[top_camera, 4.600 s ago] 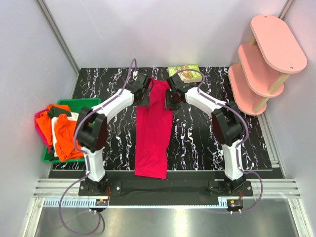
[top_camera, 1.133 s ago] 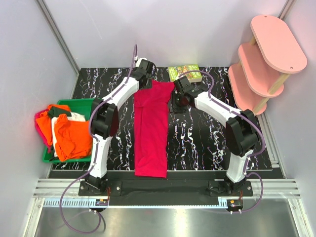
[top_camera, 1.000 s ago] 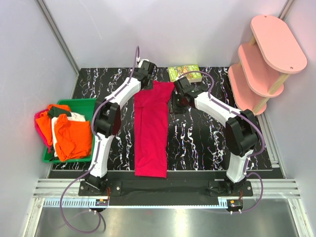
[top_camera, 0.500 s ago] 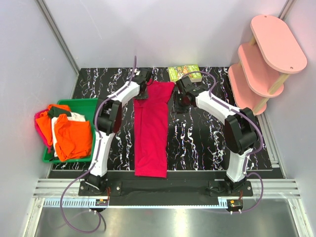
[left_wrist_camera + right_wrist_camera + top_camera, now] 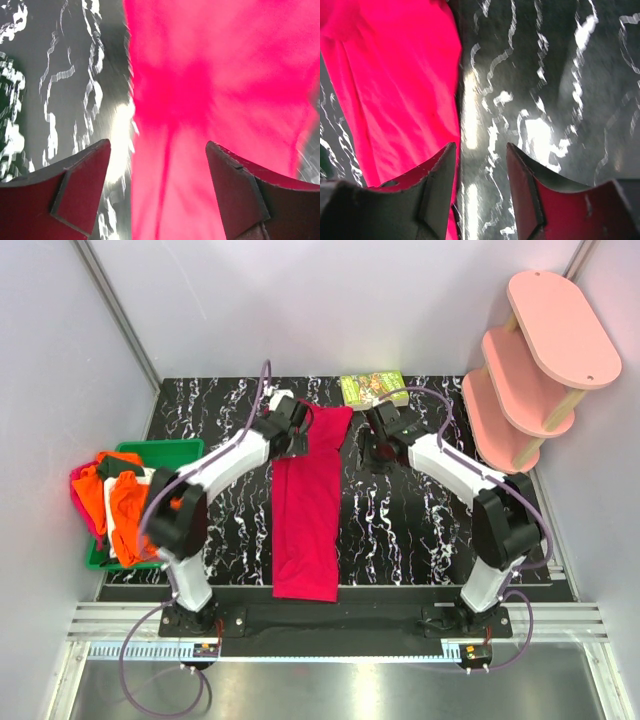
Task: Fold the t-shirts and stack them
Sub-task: Grab the bottom of the folded rectangular tshirt with both arms
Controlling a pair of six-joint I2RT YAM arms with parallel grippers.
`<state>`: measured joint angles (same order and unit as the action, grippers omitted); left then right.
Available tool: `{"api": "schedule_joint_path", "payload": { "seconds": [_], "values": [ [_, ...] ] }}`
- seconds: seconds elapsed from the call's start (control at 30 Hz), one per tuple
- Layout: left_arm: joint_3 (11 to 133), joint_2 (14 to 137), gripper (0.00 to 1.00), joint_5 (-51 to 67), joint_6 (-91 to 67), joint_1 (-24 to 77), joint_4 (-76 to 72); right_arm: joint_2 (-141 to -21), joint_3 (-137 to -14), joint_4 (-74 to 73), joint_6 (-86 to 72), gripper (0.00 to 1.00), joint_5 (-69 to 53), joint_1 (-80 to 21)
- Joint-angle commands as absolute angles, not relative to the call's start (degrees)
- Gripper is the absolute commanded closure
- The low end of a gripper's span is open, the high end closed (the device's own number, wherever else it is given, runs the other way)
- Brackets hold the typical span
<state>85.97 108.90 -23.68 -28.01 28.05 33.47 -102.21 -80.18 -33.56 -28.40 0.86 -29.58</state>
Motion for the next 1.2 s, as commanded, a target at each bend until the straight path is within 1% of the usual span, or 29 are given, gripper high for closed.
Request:
{"api": "schedule_joint_path", "payload": {
  "seconds": [0.0, 0.03, 0.1, 0.13, 0.2, 0.33, 0.37, 0.43, 0.5, 0.63, 0.73, 0.9, 1.0, 1.07, 1.17],
  "values": [
    [73.6, 94.8, 0.19, -29.8, -33.5, 36.5, 30.6, -95.5, -73.2, -31.2, -29.8, 0.48, 4.7, -31.5],
    [71.2, 90.9, 0.19, -30.1, -34.6, 39.4, 30.9, -94.7, -70.1, -30.7, -30.3, 0.49, 4.7, -32.6],
    [64.5, 87.1, 0.23, -30.0, -37.9, 42.5, 31.5, -92.0, -66.8, -29.4, -31.2, 0.50, 5.6, -33.9],
    [62.3, 84.3, 0.25, -29.9, -39.3, 45.6, 32.2, -91.2, -63.5, -28.8, -32.2, 0.50, 5.9, -35.2],
    [56.9, 81.7, 0.30, -29.6, -44.0, 48.6, 33.5, -87.8, -60.1, -27.6, -34.2, 0.51, 6.4, -37.2],
    [48.5, 75.3, 0.36, -32.2, -53.3, 58.2, 37.0, -82.1, -52.2, -27.1, -38.0, 0.51, 10.2, -43.4],
    [45.6, 72.5, 0.38, -33.0, -56.7, 59.7, 37.3, -80.1, -51.3, -27.0, -38.8, 0.51, 10.5, -45.3],
    [42.8, 69.0, 0.44, -34.4, -60.4, 62.7, 38.2, -78.4, -49.2, -26.7, -40.9, 0.51, 12.1, -47.7],
    [39.3, 64.4, 0.49, -33.9, -65.1, 63.5, 39.4, -76.6, -48.3, -26.5, -42.7, 0.52, 13.4, -51.7],
    [35.6, 58.3, 0.48, -34.7, -72.4, 65.6, 45.8, -75.4, -46.8, -26.6, -46.7, 0.51, 18.4, -58.9],
    [32.8, 55.7, 0.48, -34.5, -76.5, 67.9, 46.7, -77.1, -45.8, -25.6, -49.6, 0.51, 18.6, -62.0],
    [32.3, 59.4, 0.48, -32.1, -79.6, 71.4, 46.6, -81.3, -46.1, -24.3, -51.4, 0.51, 18.7, -66.0],
    [33.0, 63.4, 0.49, -31.0, -82.5, 75.7, 46.7, -83.6, -46.3, -22.9, -51.9, 0.51, 18.5, -67.3],
    [33.3, 66.5, 0.49, -30.8, -84.2, 76.5, 46.5, -84.8, -46.0, -20.6, -52.1, 0.51, 17.7, -68.0],
    [32.9, 67.8, 0.49, -30.3, -86.5, 77.7, 46.4, -86.1, -45.7, -18.6, -53.4, 0.52, 16.9, -69.9]
  ]
}}
